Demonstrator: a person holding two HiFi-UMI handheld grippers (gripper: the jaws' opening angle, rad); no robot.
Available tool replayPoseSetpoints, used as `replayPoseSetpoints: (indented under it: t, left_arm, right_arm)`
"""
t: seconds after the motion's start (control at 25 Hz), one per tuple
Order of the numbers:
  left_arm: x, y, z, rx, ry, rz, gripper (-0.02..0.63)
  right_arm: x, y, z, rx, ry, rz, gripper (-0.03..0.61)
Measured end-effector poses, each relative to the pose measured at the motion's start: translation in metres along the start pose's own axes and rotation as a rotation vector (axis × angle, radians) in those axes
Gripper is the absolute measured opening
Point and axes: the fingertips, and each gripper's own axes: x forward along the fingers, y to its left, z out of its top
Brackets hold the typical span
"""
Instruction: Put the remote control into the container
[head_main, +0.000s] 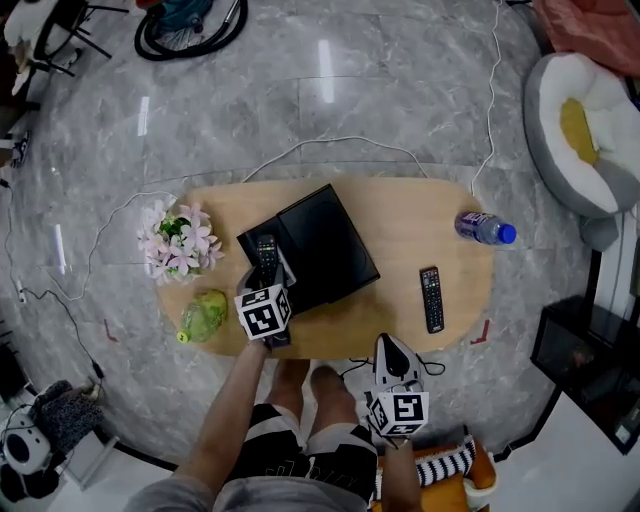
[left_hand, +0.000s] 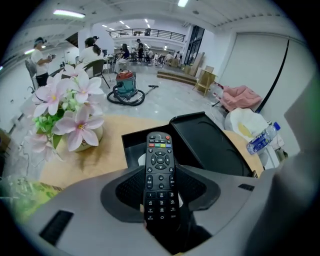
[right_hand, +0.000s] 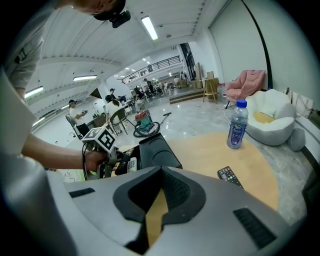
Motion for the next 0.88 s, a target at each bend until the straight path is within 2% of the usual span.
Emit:
replayPoseSetpoints:
  t: [0.36,0.52,0.88]
  left_arm:
    - [0.021,0.004,-0.010,0.004,0.103,0.035,0.199]
    - [0.027,0.003,-0.016,-0.019,0.147,0.046,0.199]
    - [0.027,0.001,-0.014,0.031,0.121,0.047,0.201]
  right_arm:
    - [0.027,0.017,0.012,-0.014,0.023,0.027,0.011]
    - [0.031,0.021,0.012,-0.016,0.028,0.029,0.011]
    - [0.032,0.017,0.011,-0.023,0.030,0.023,0.011]
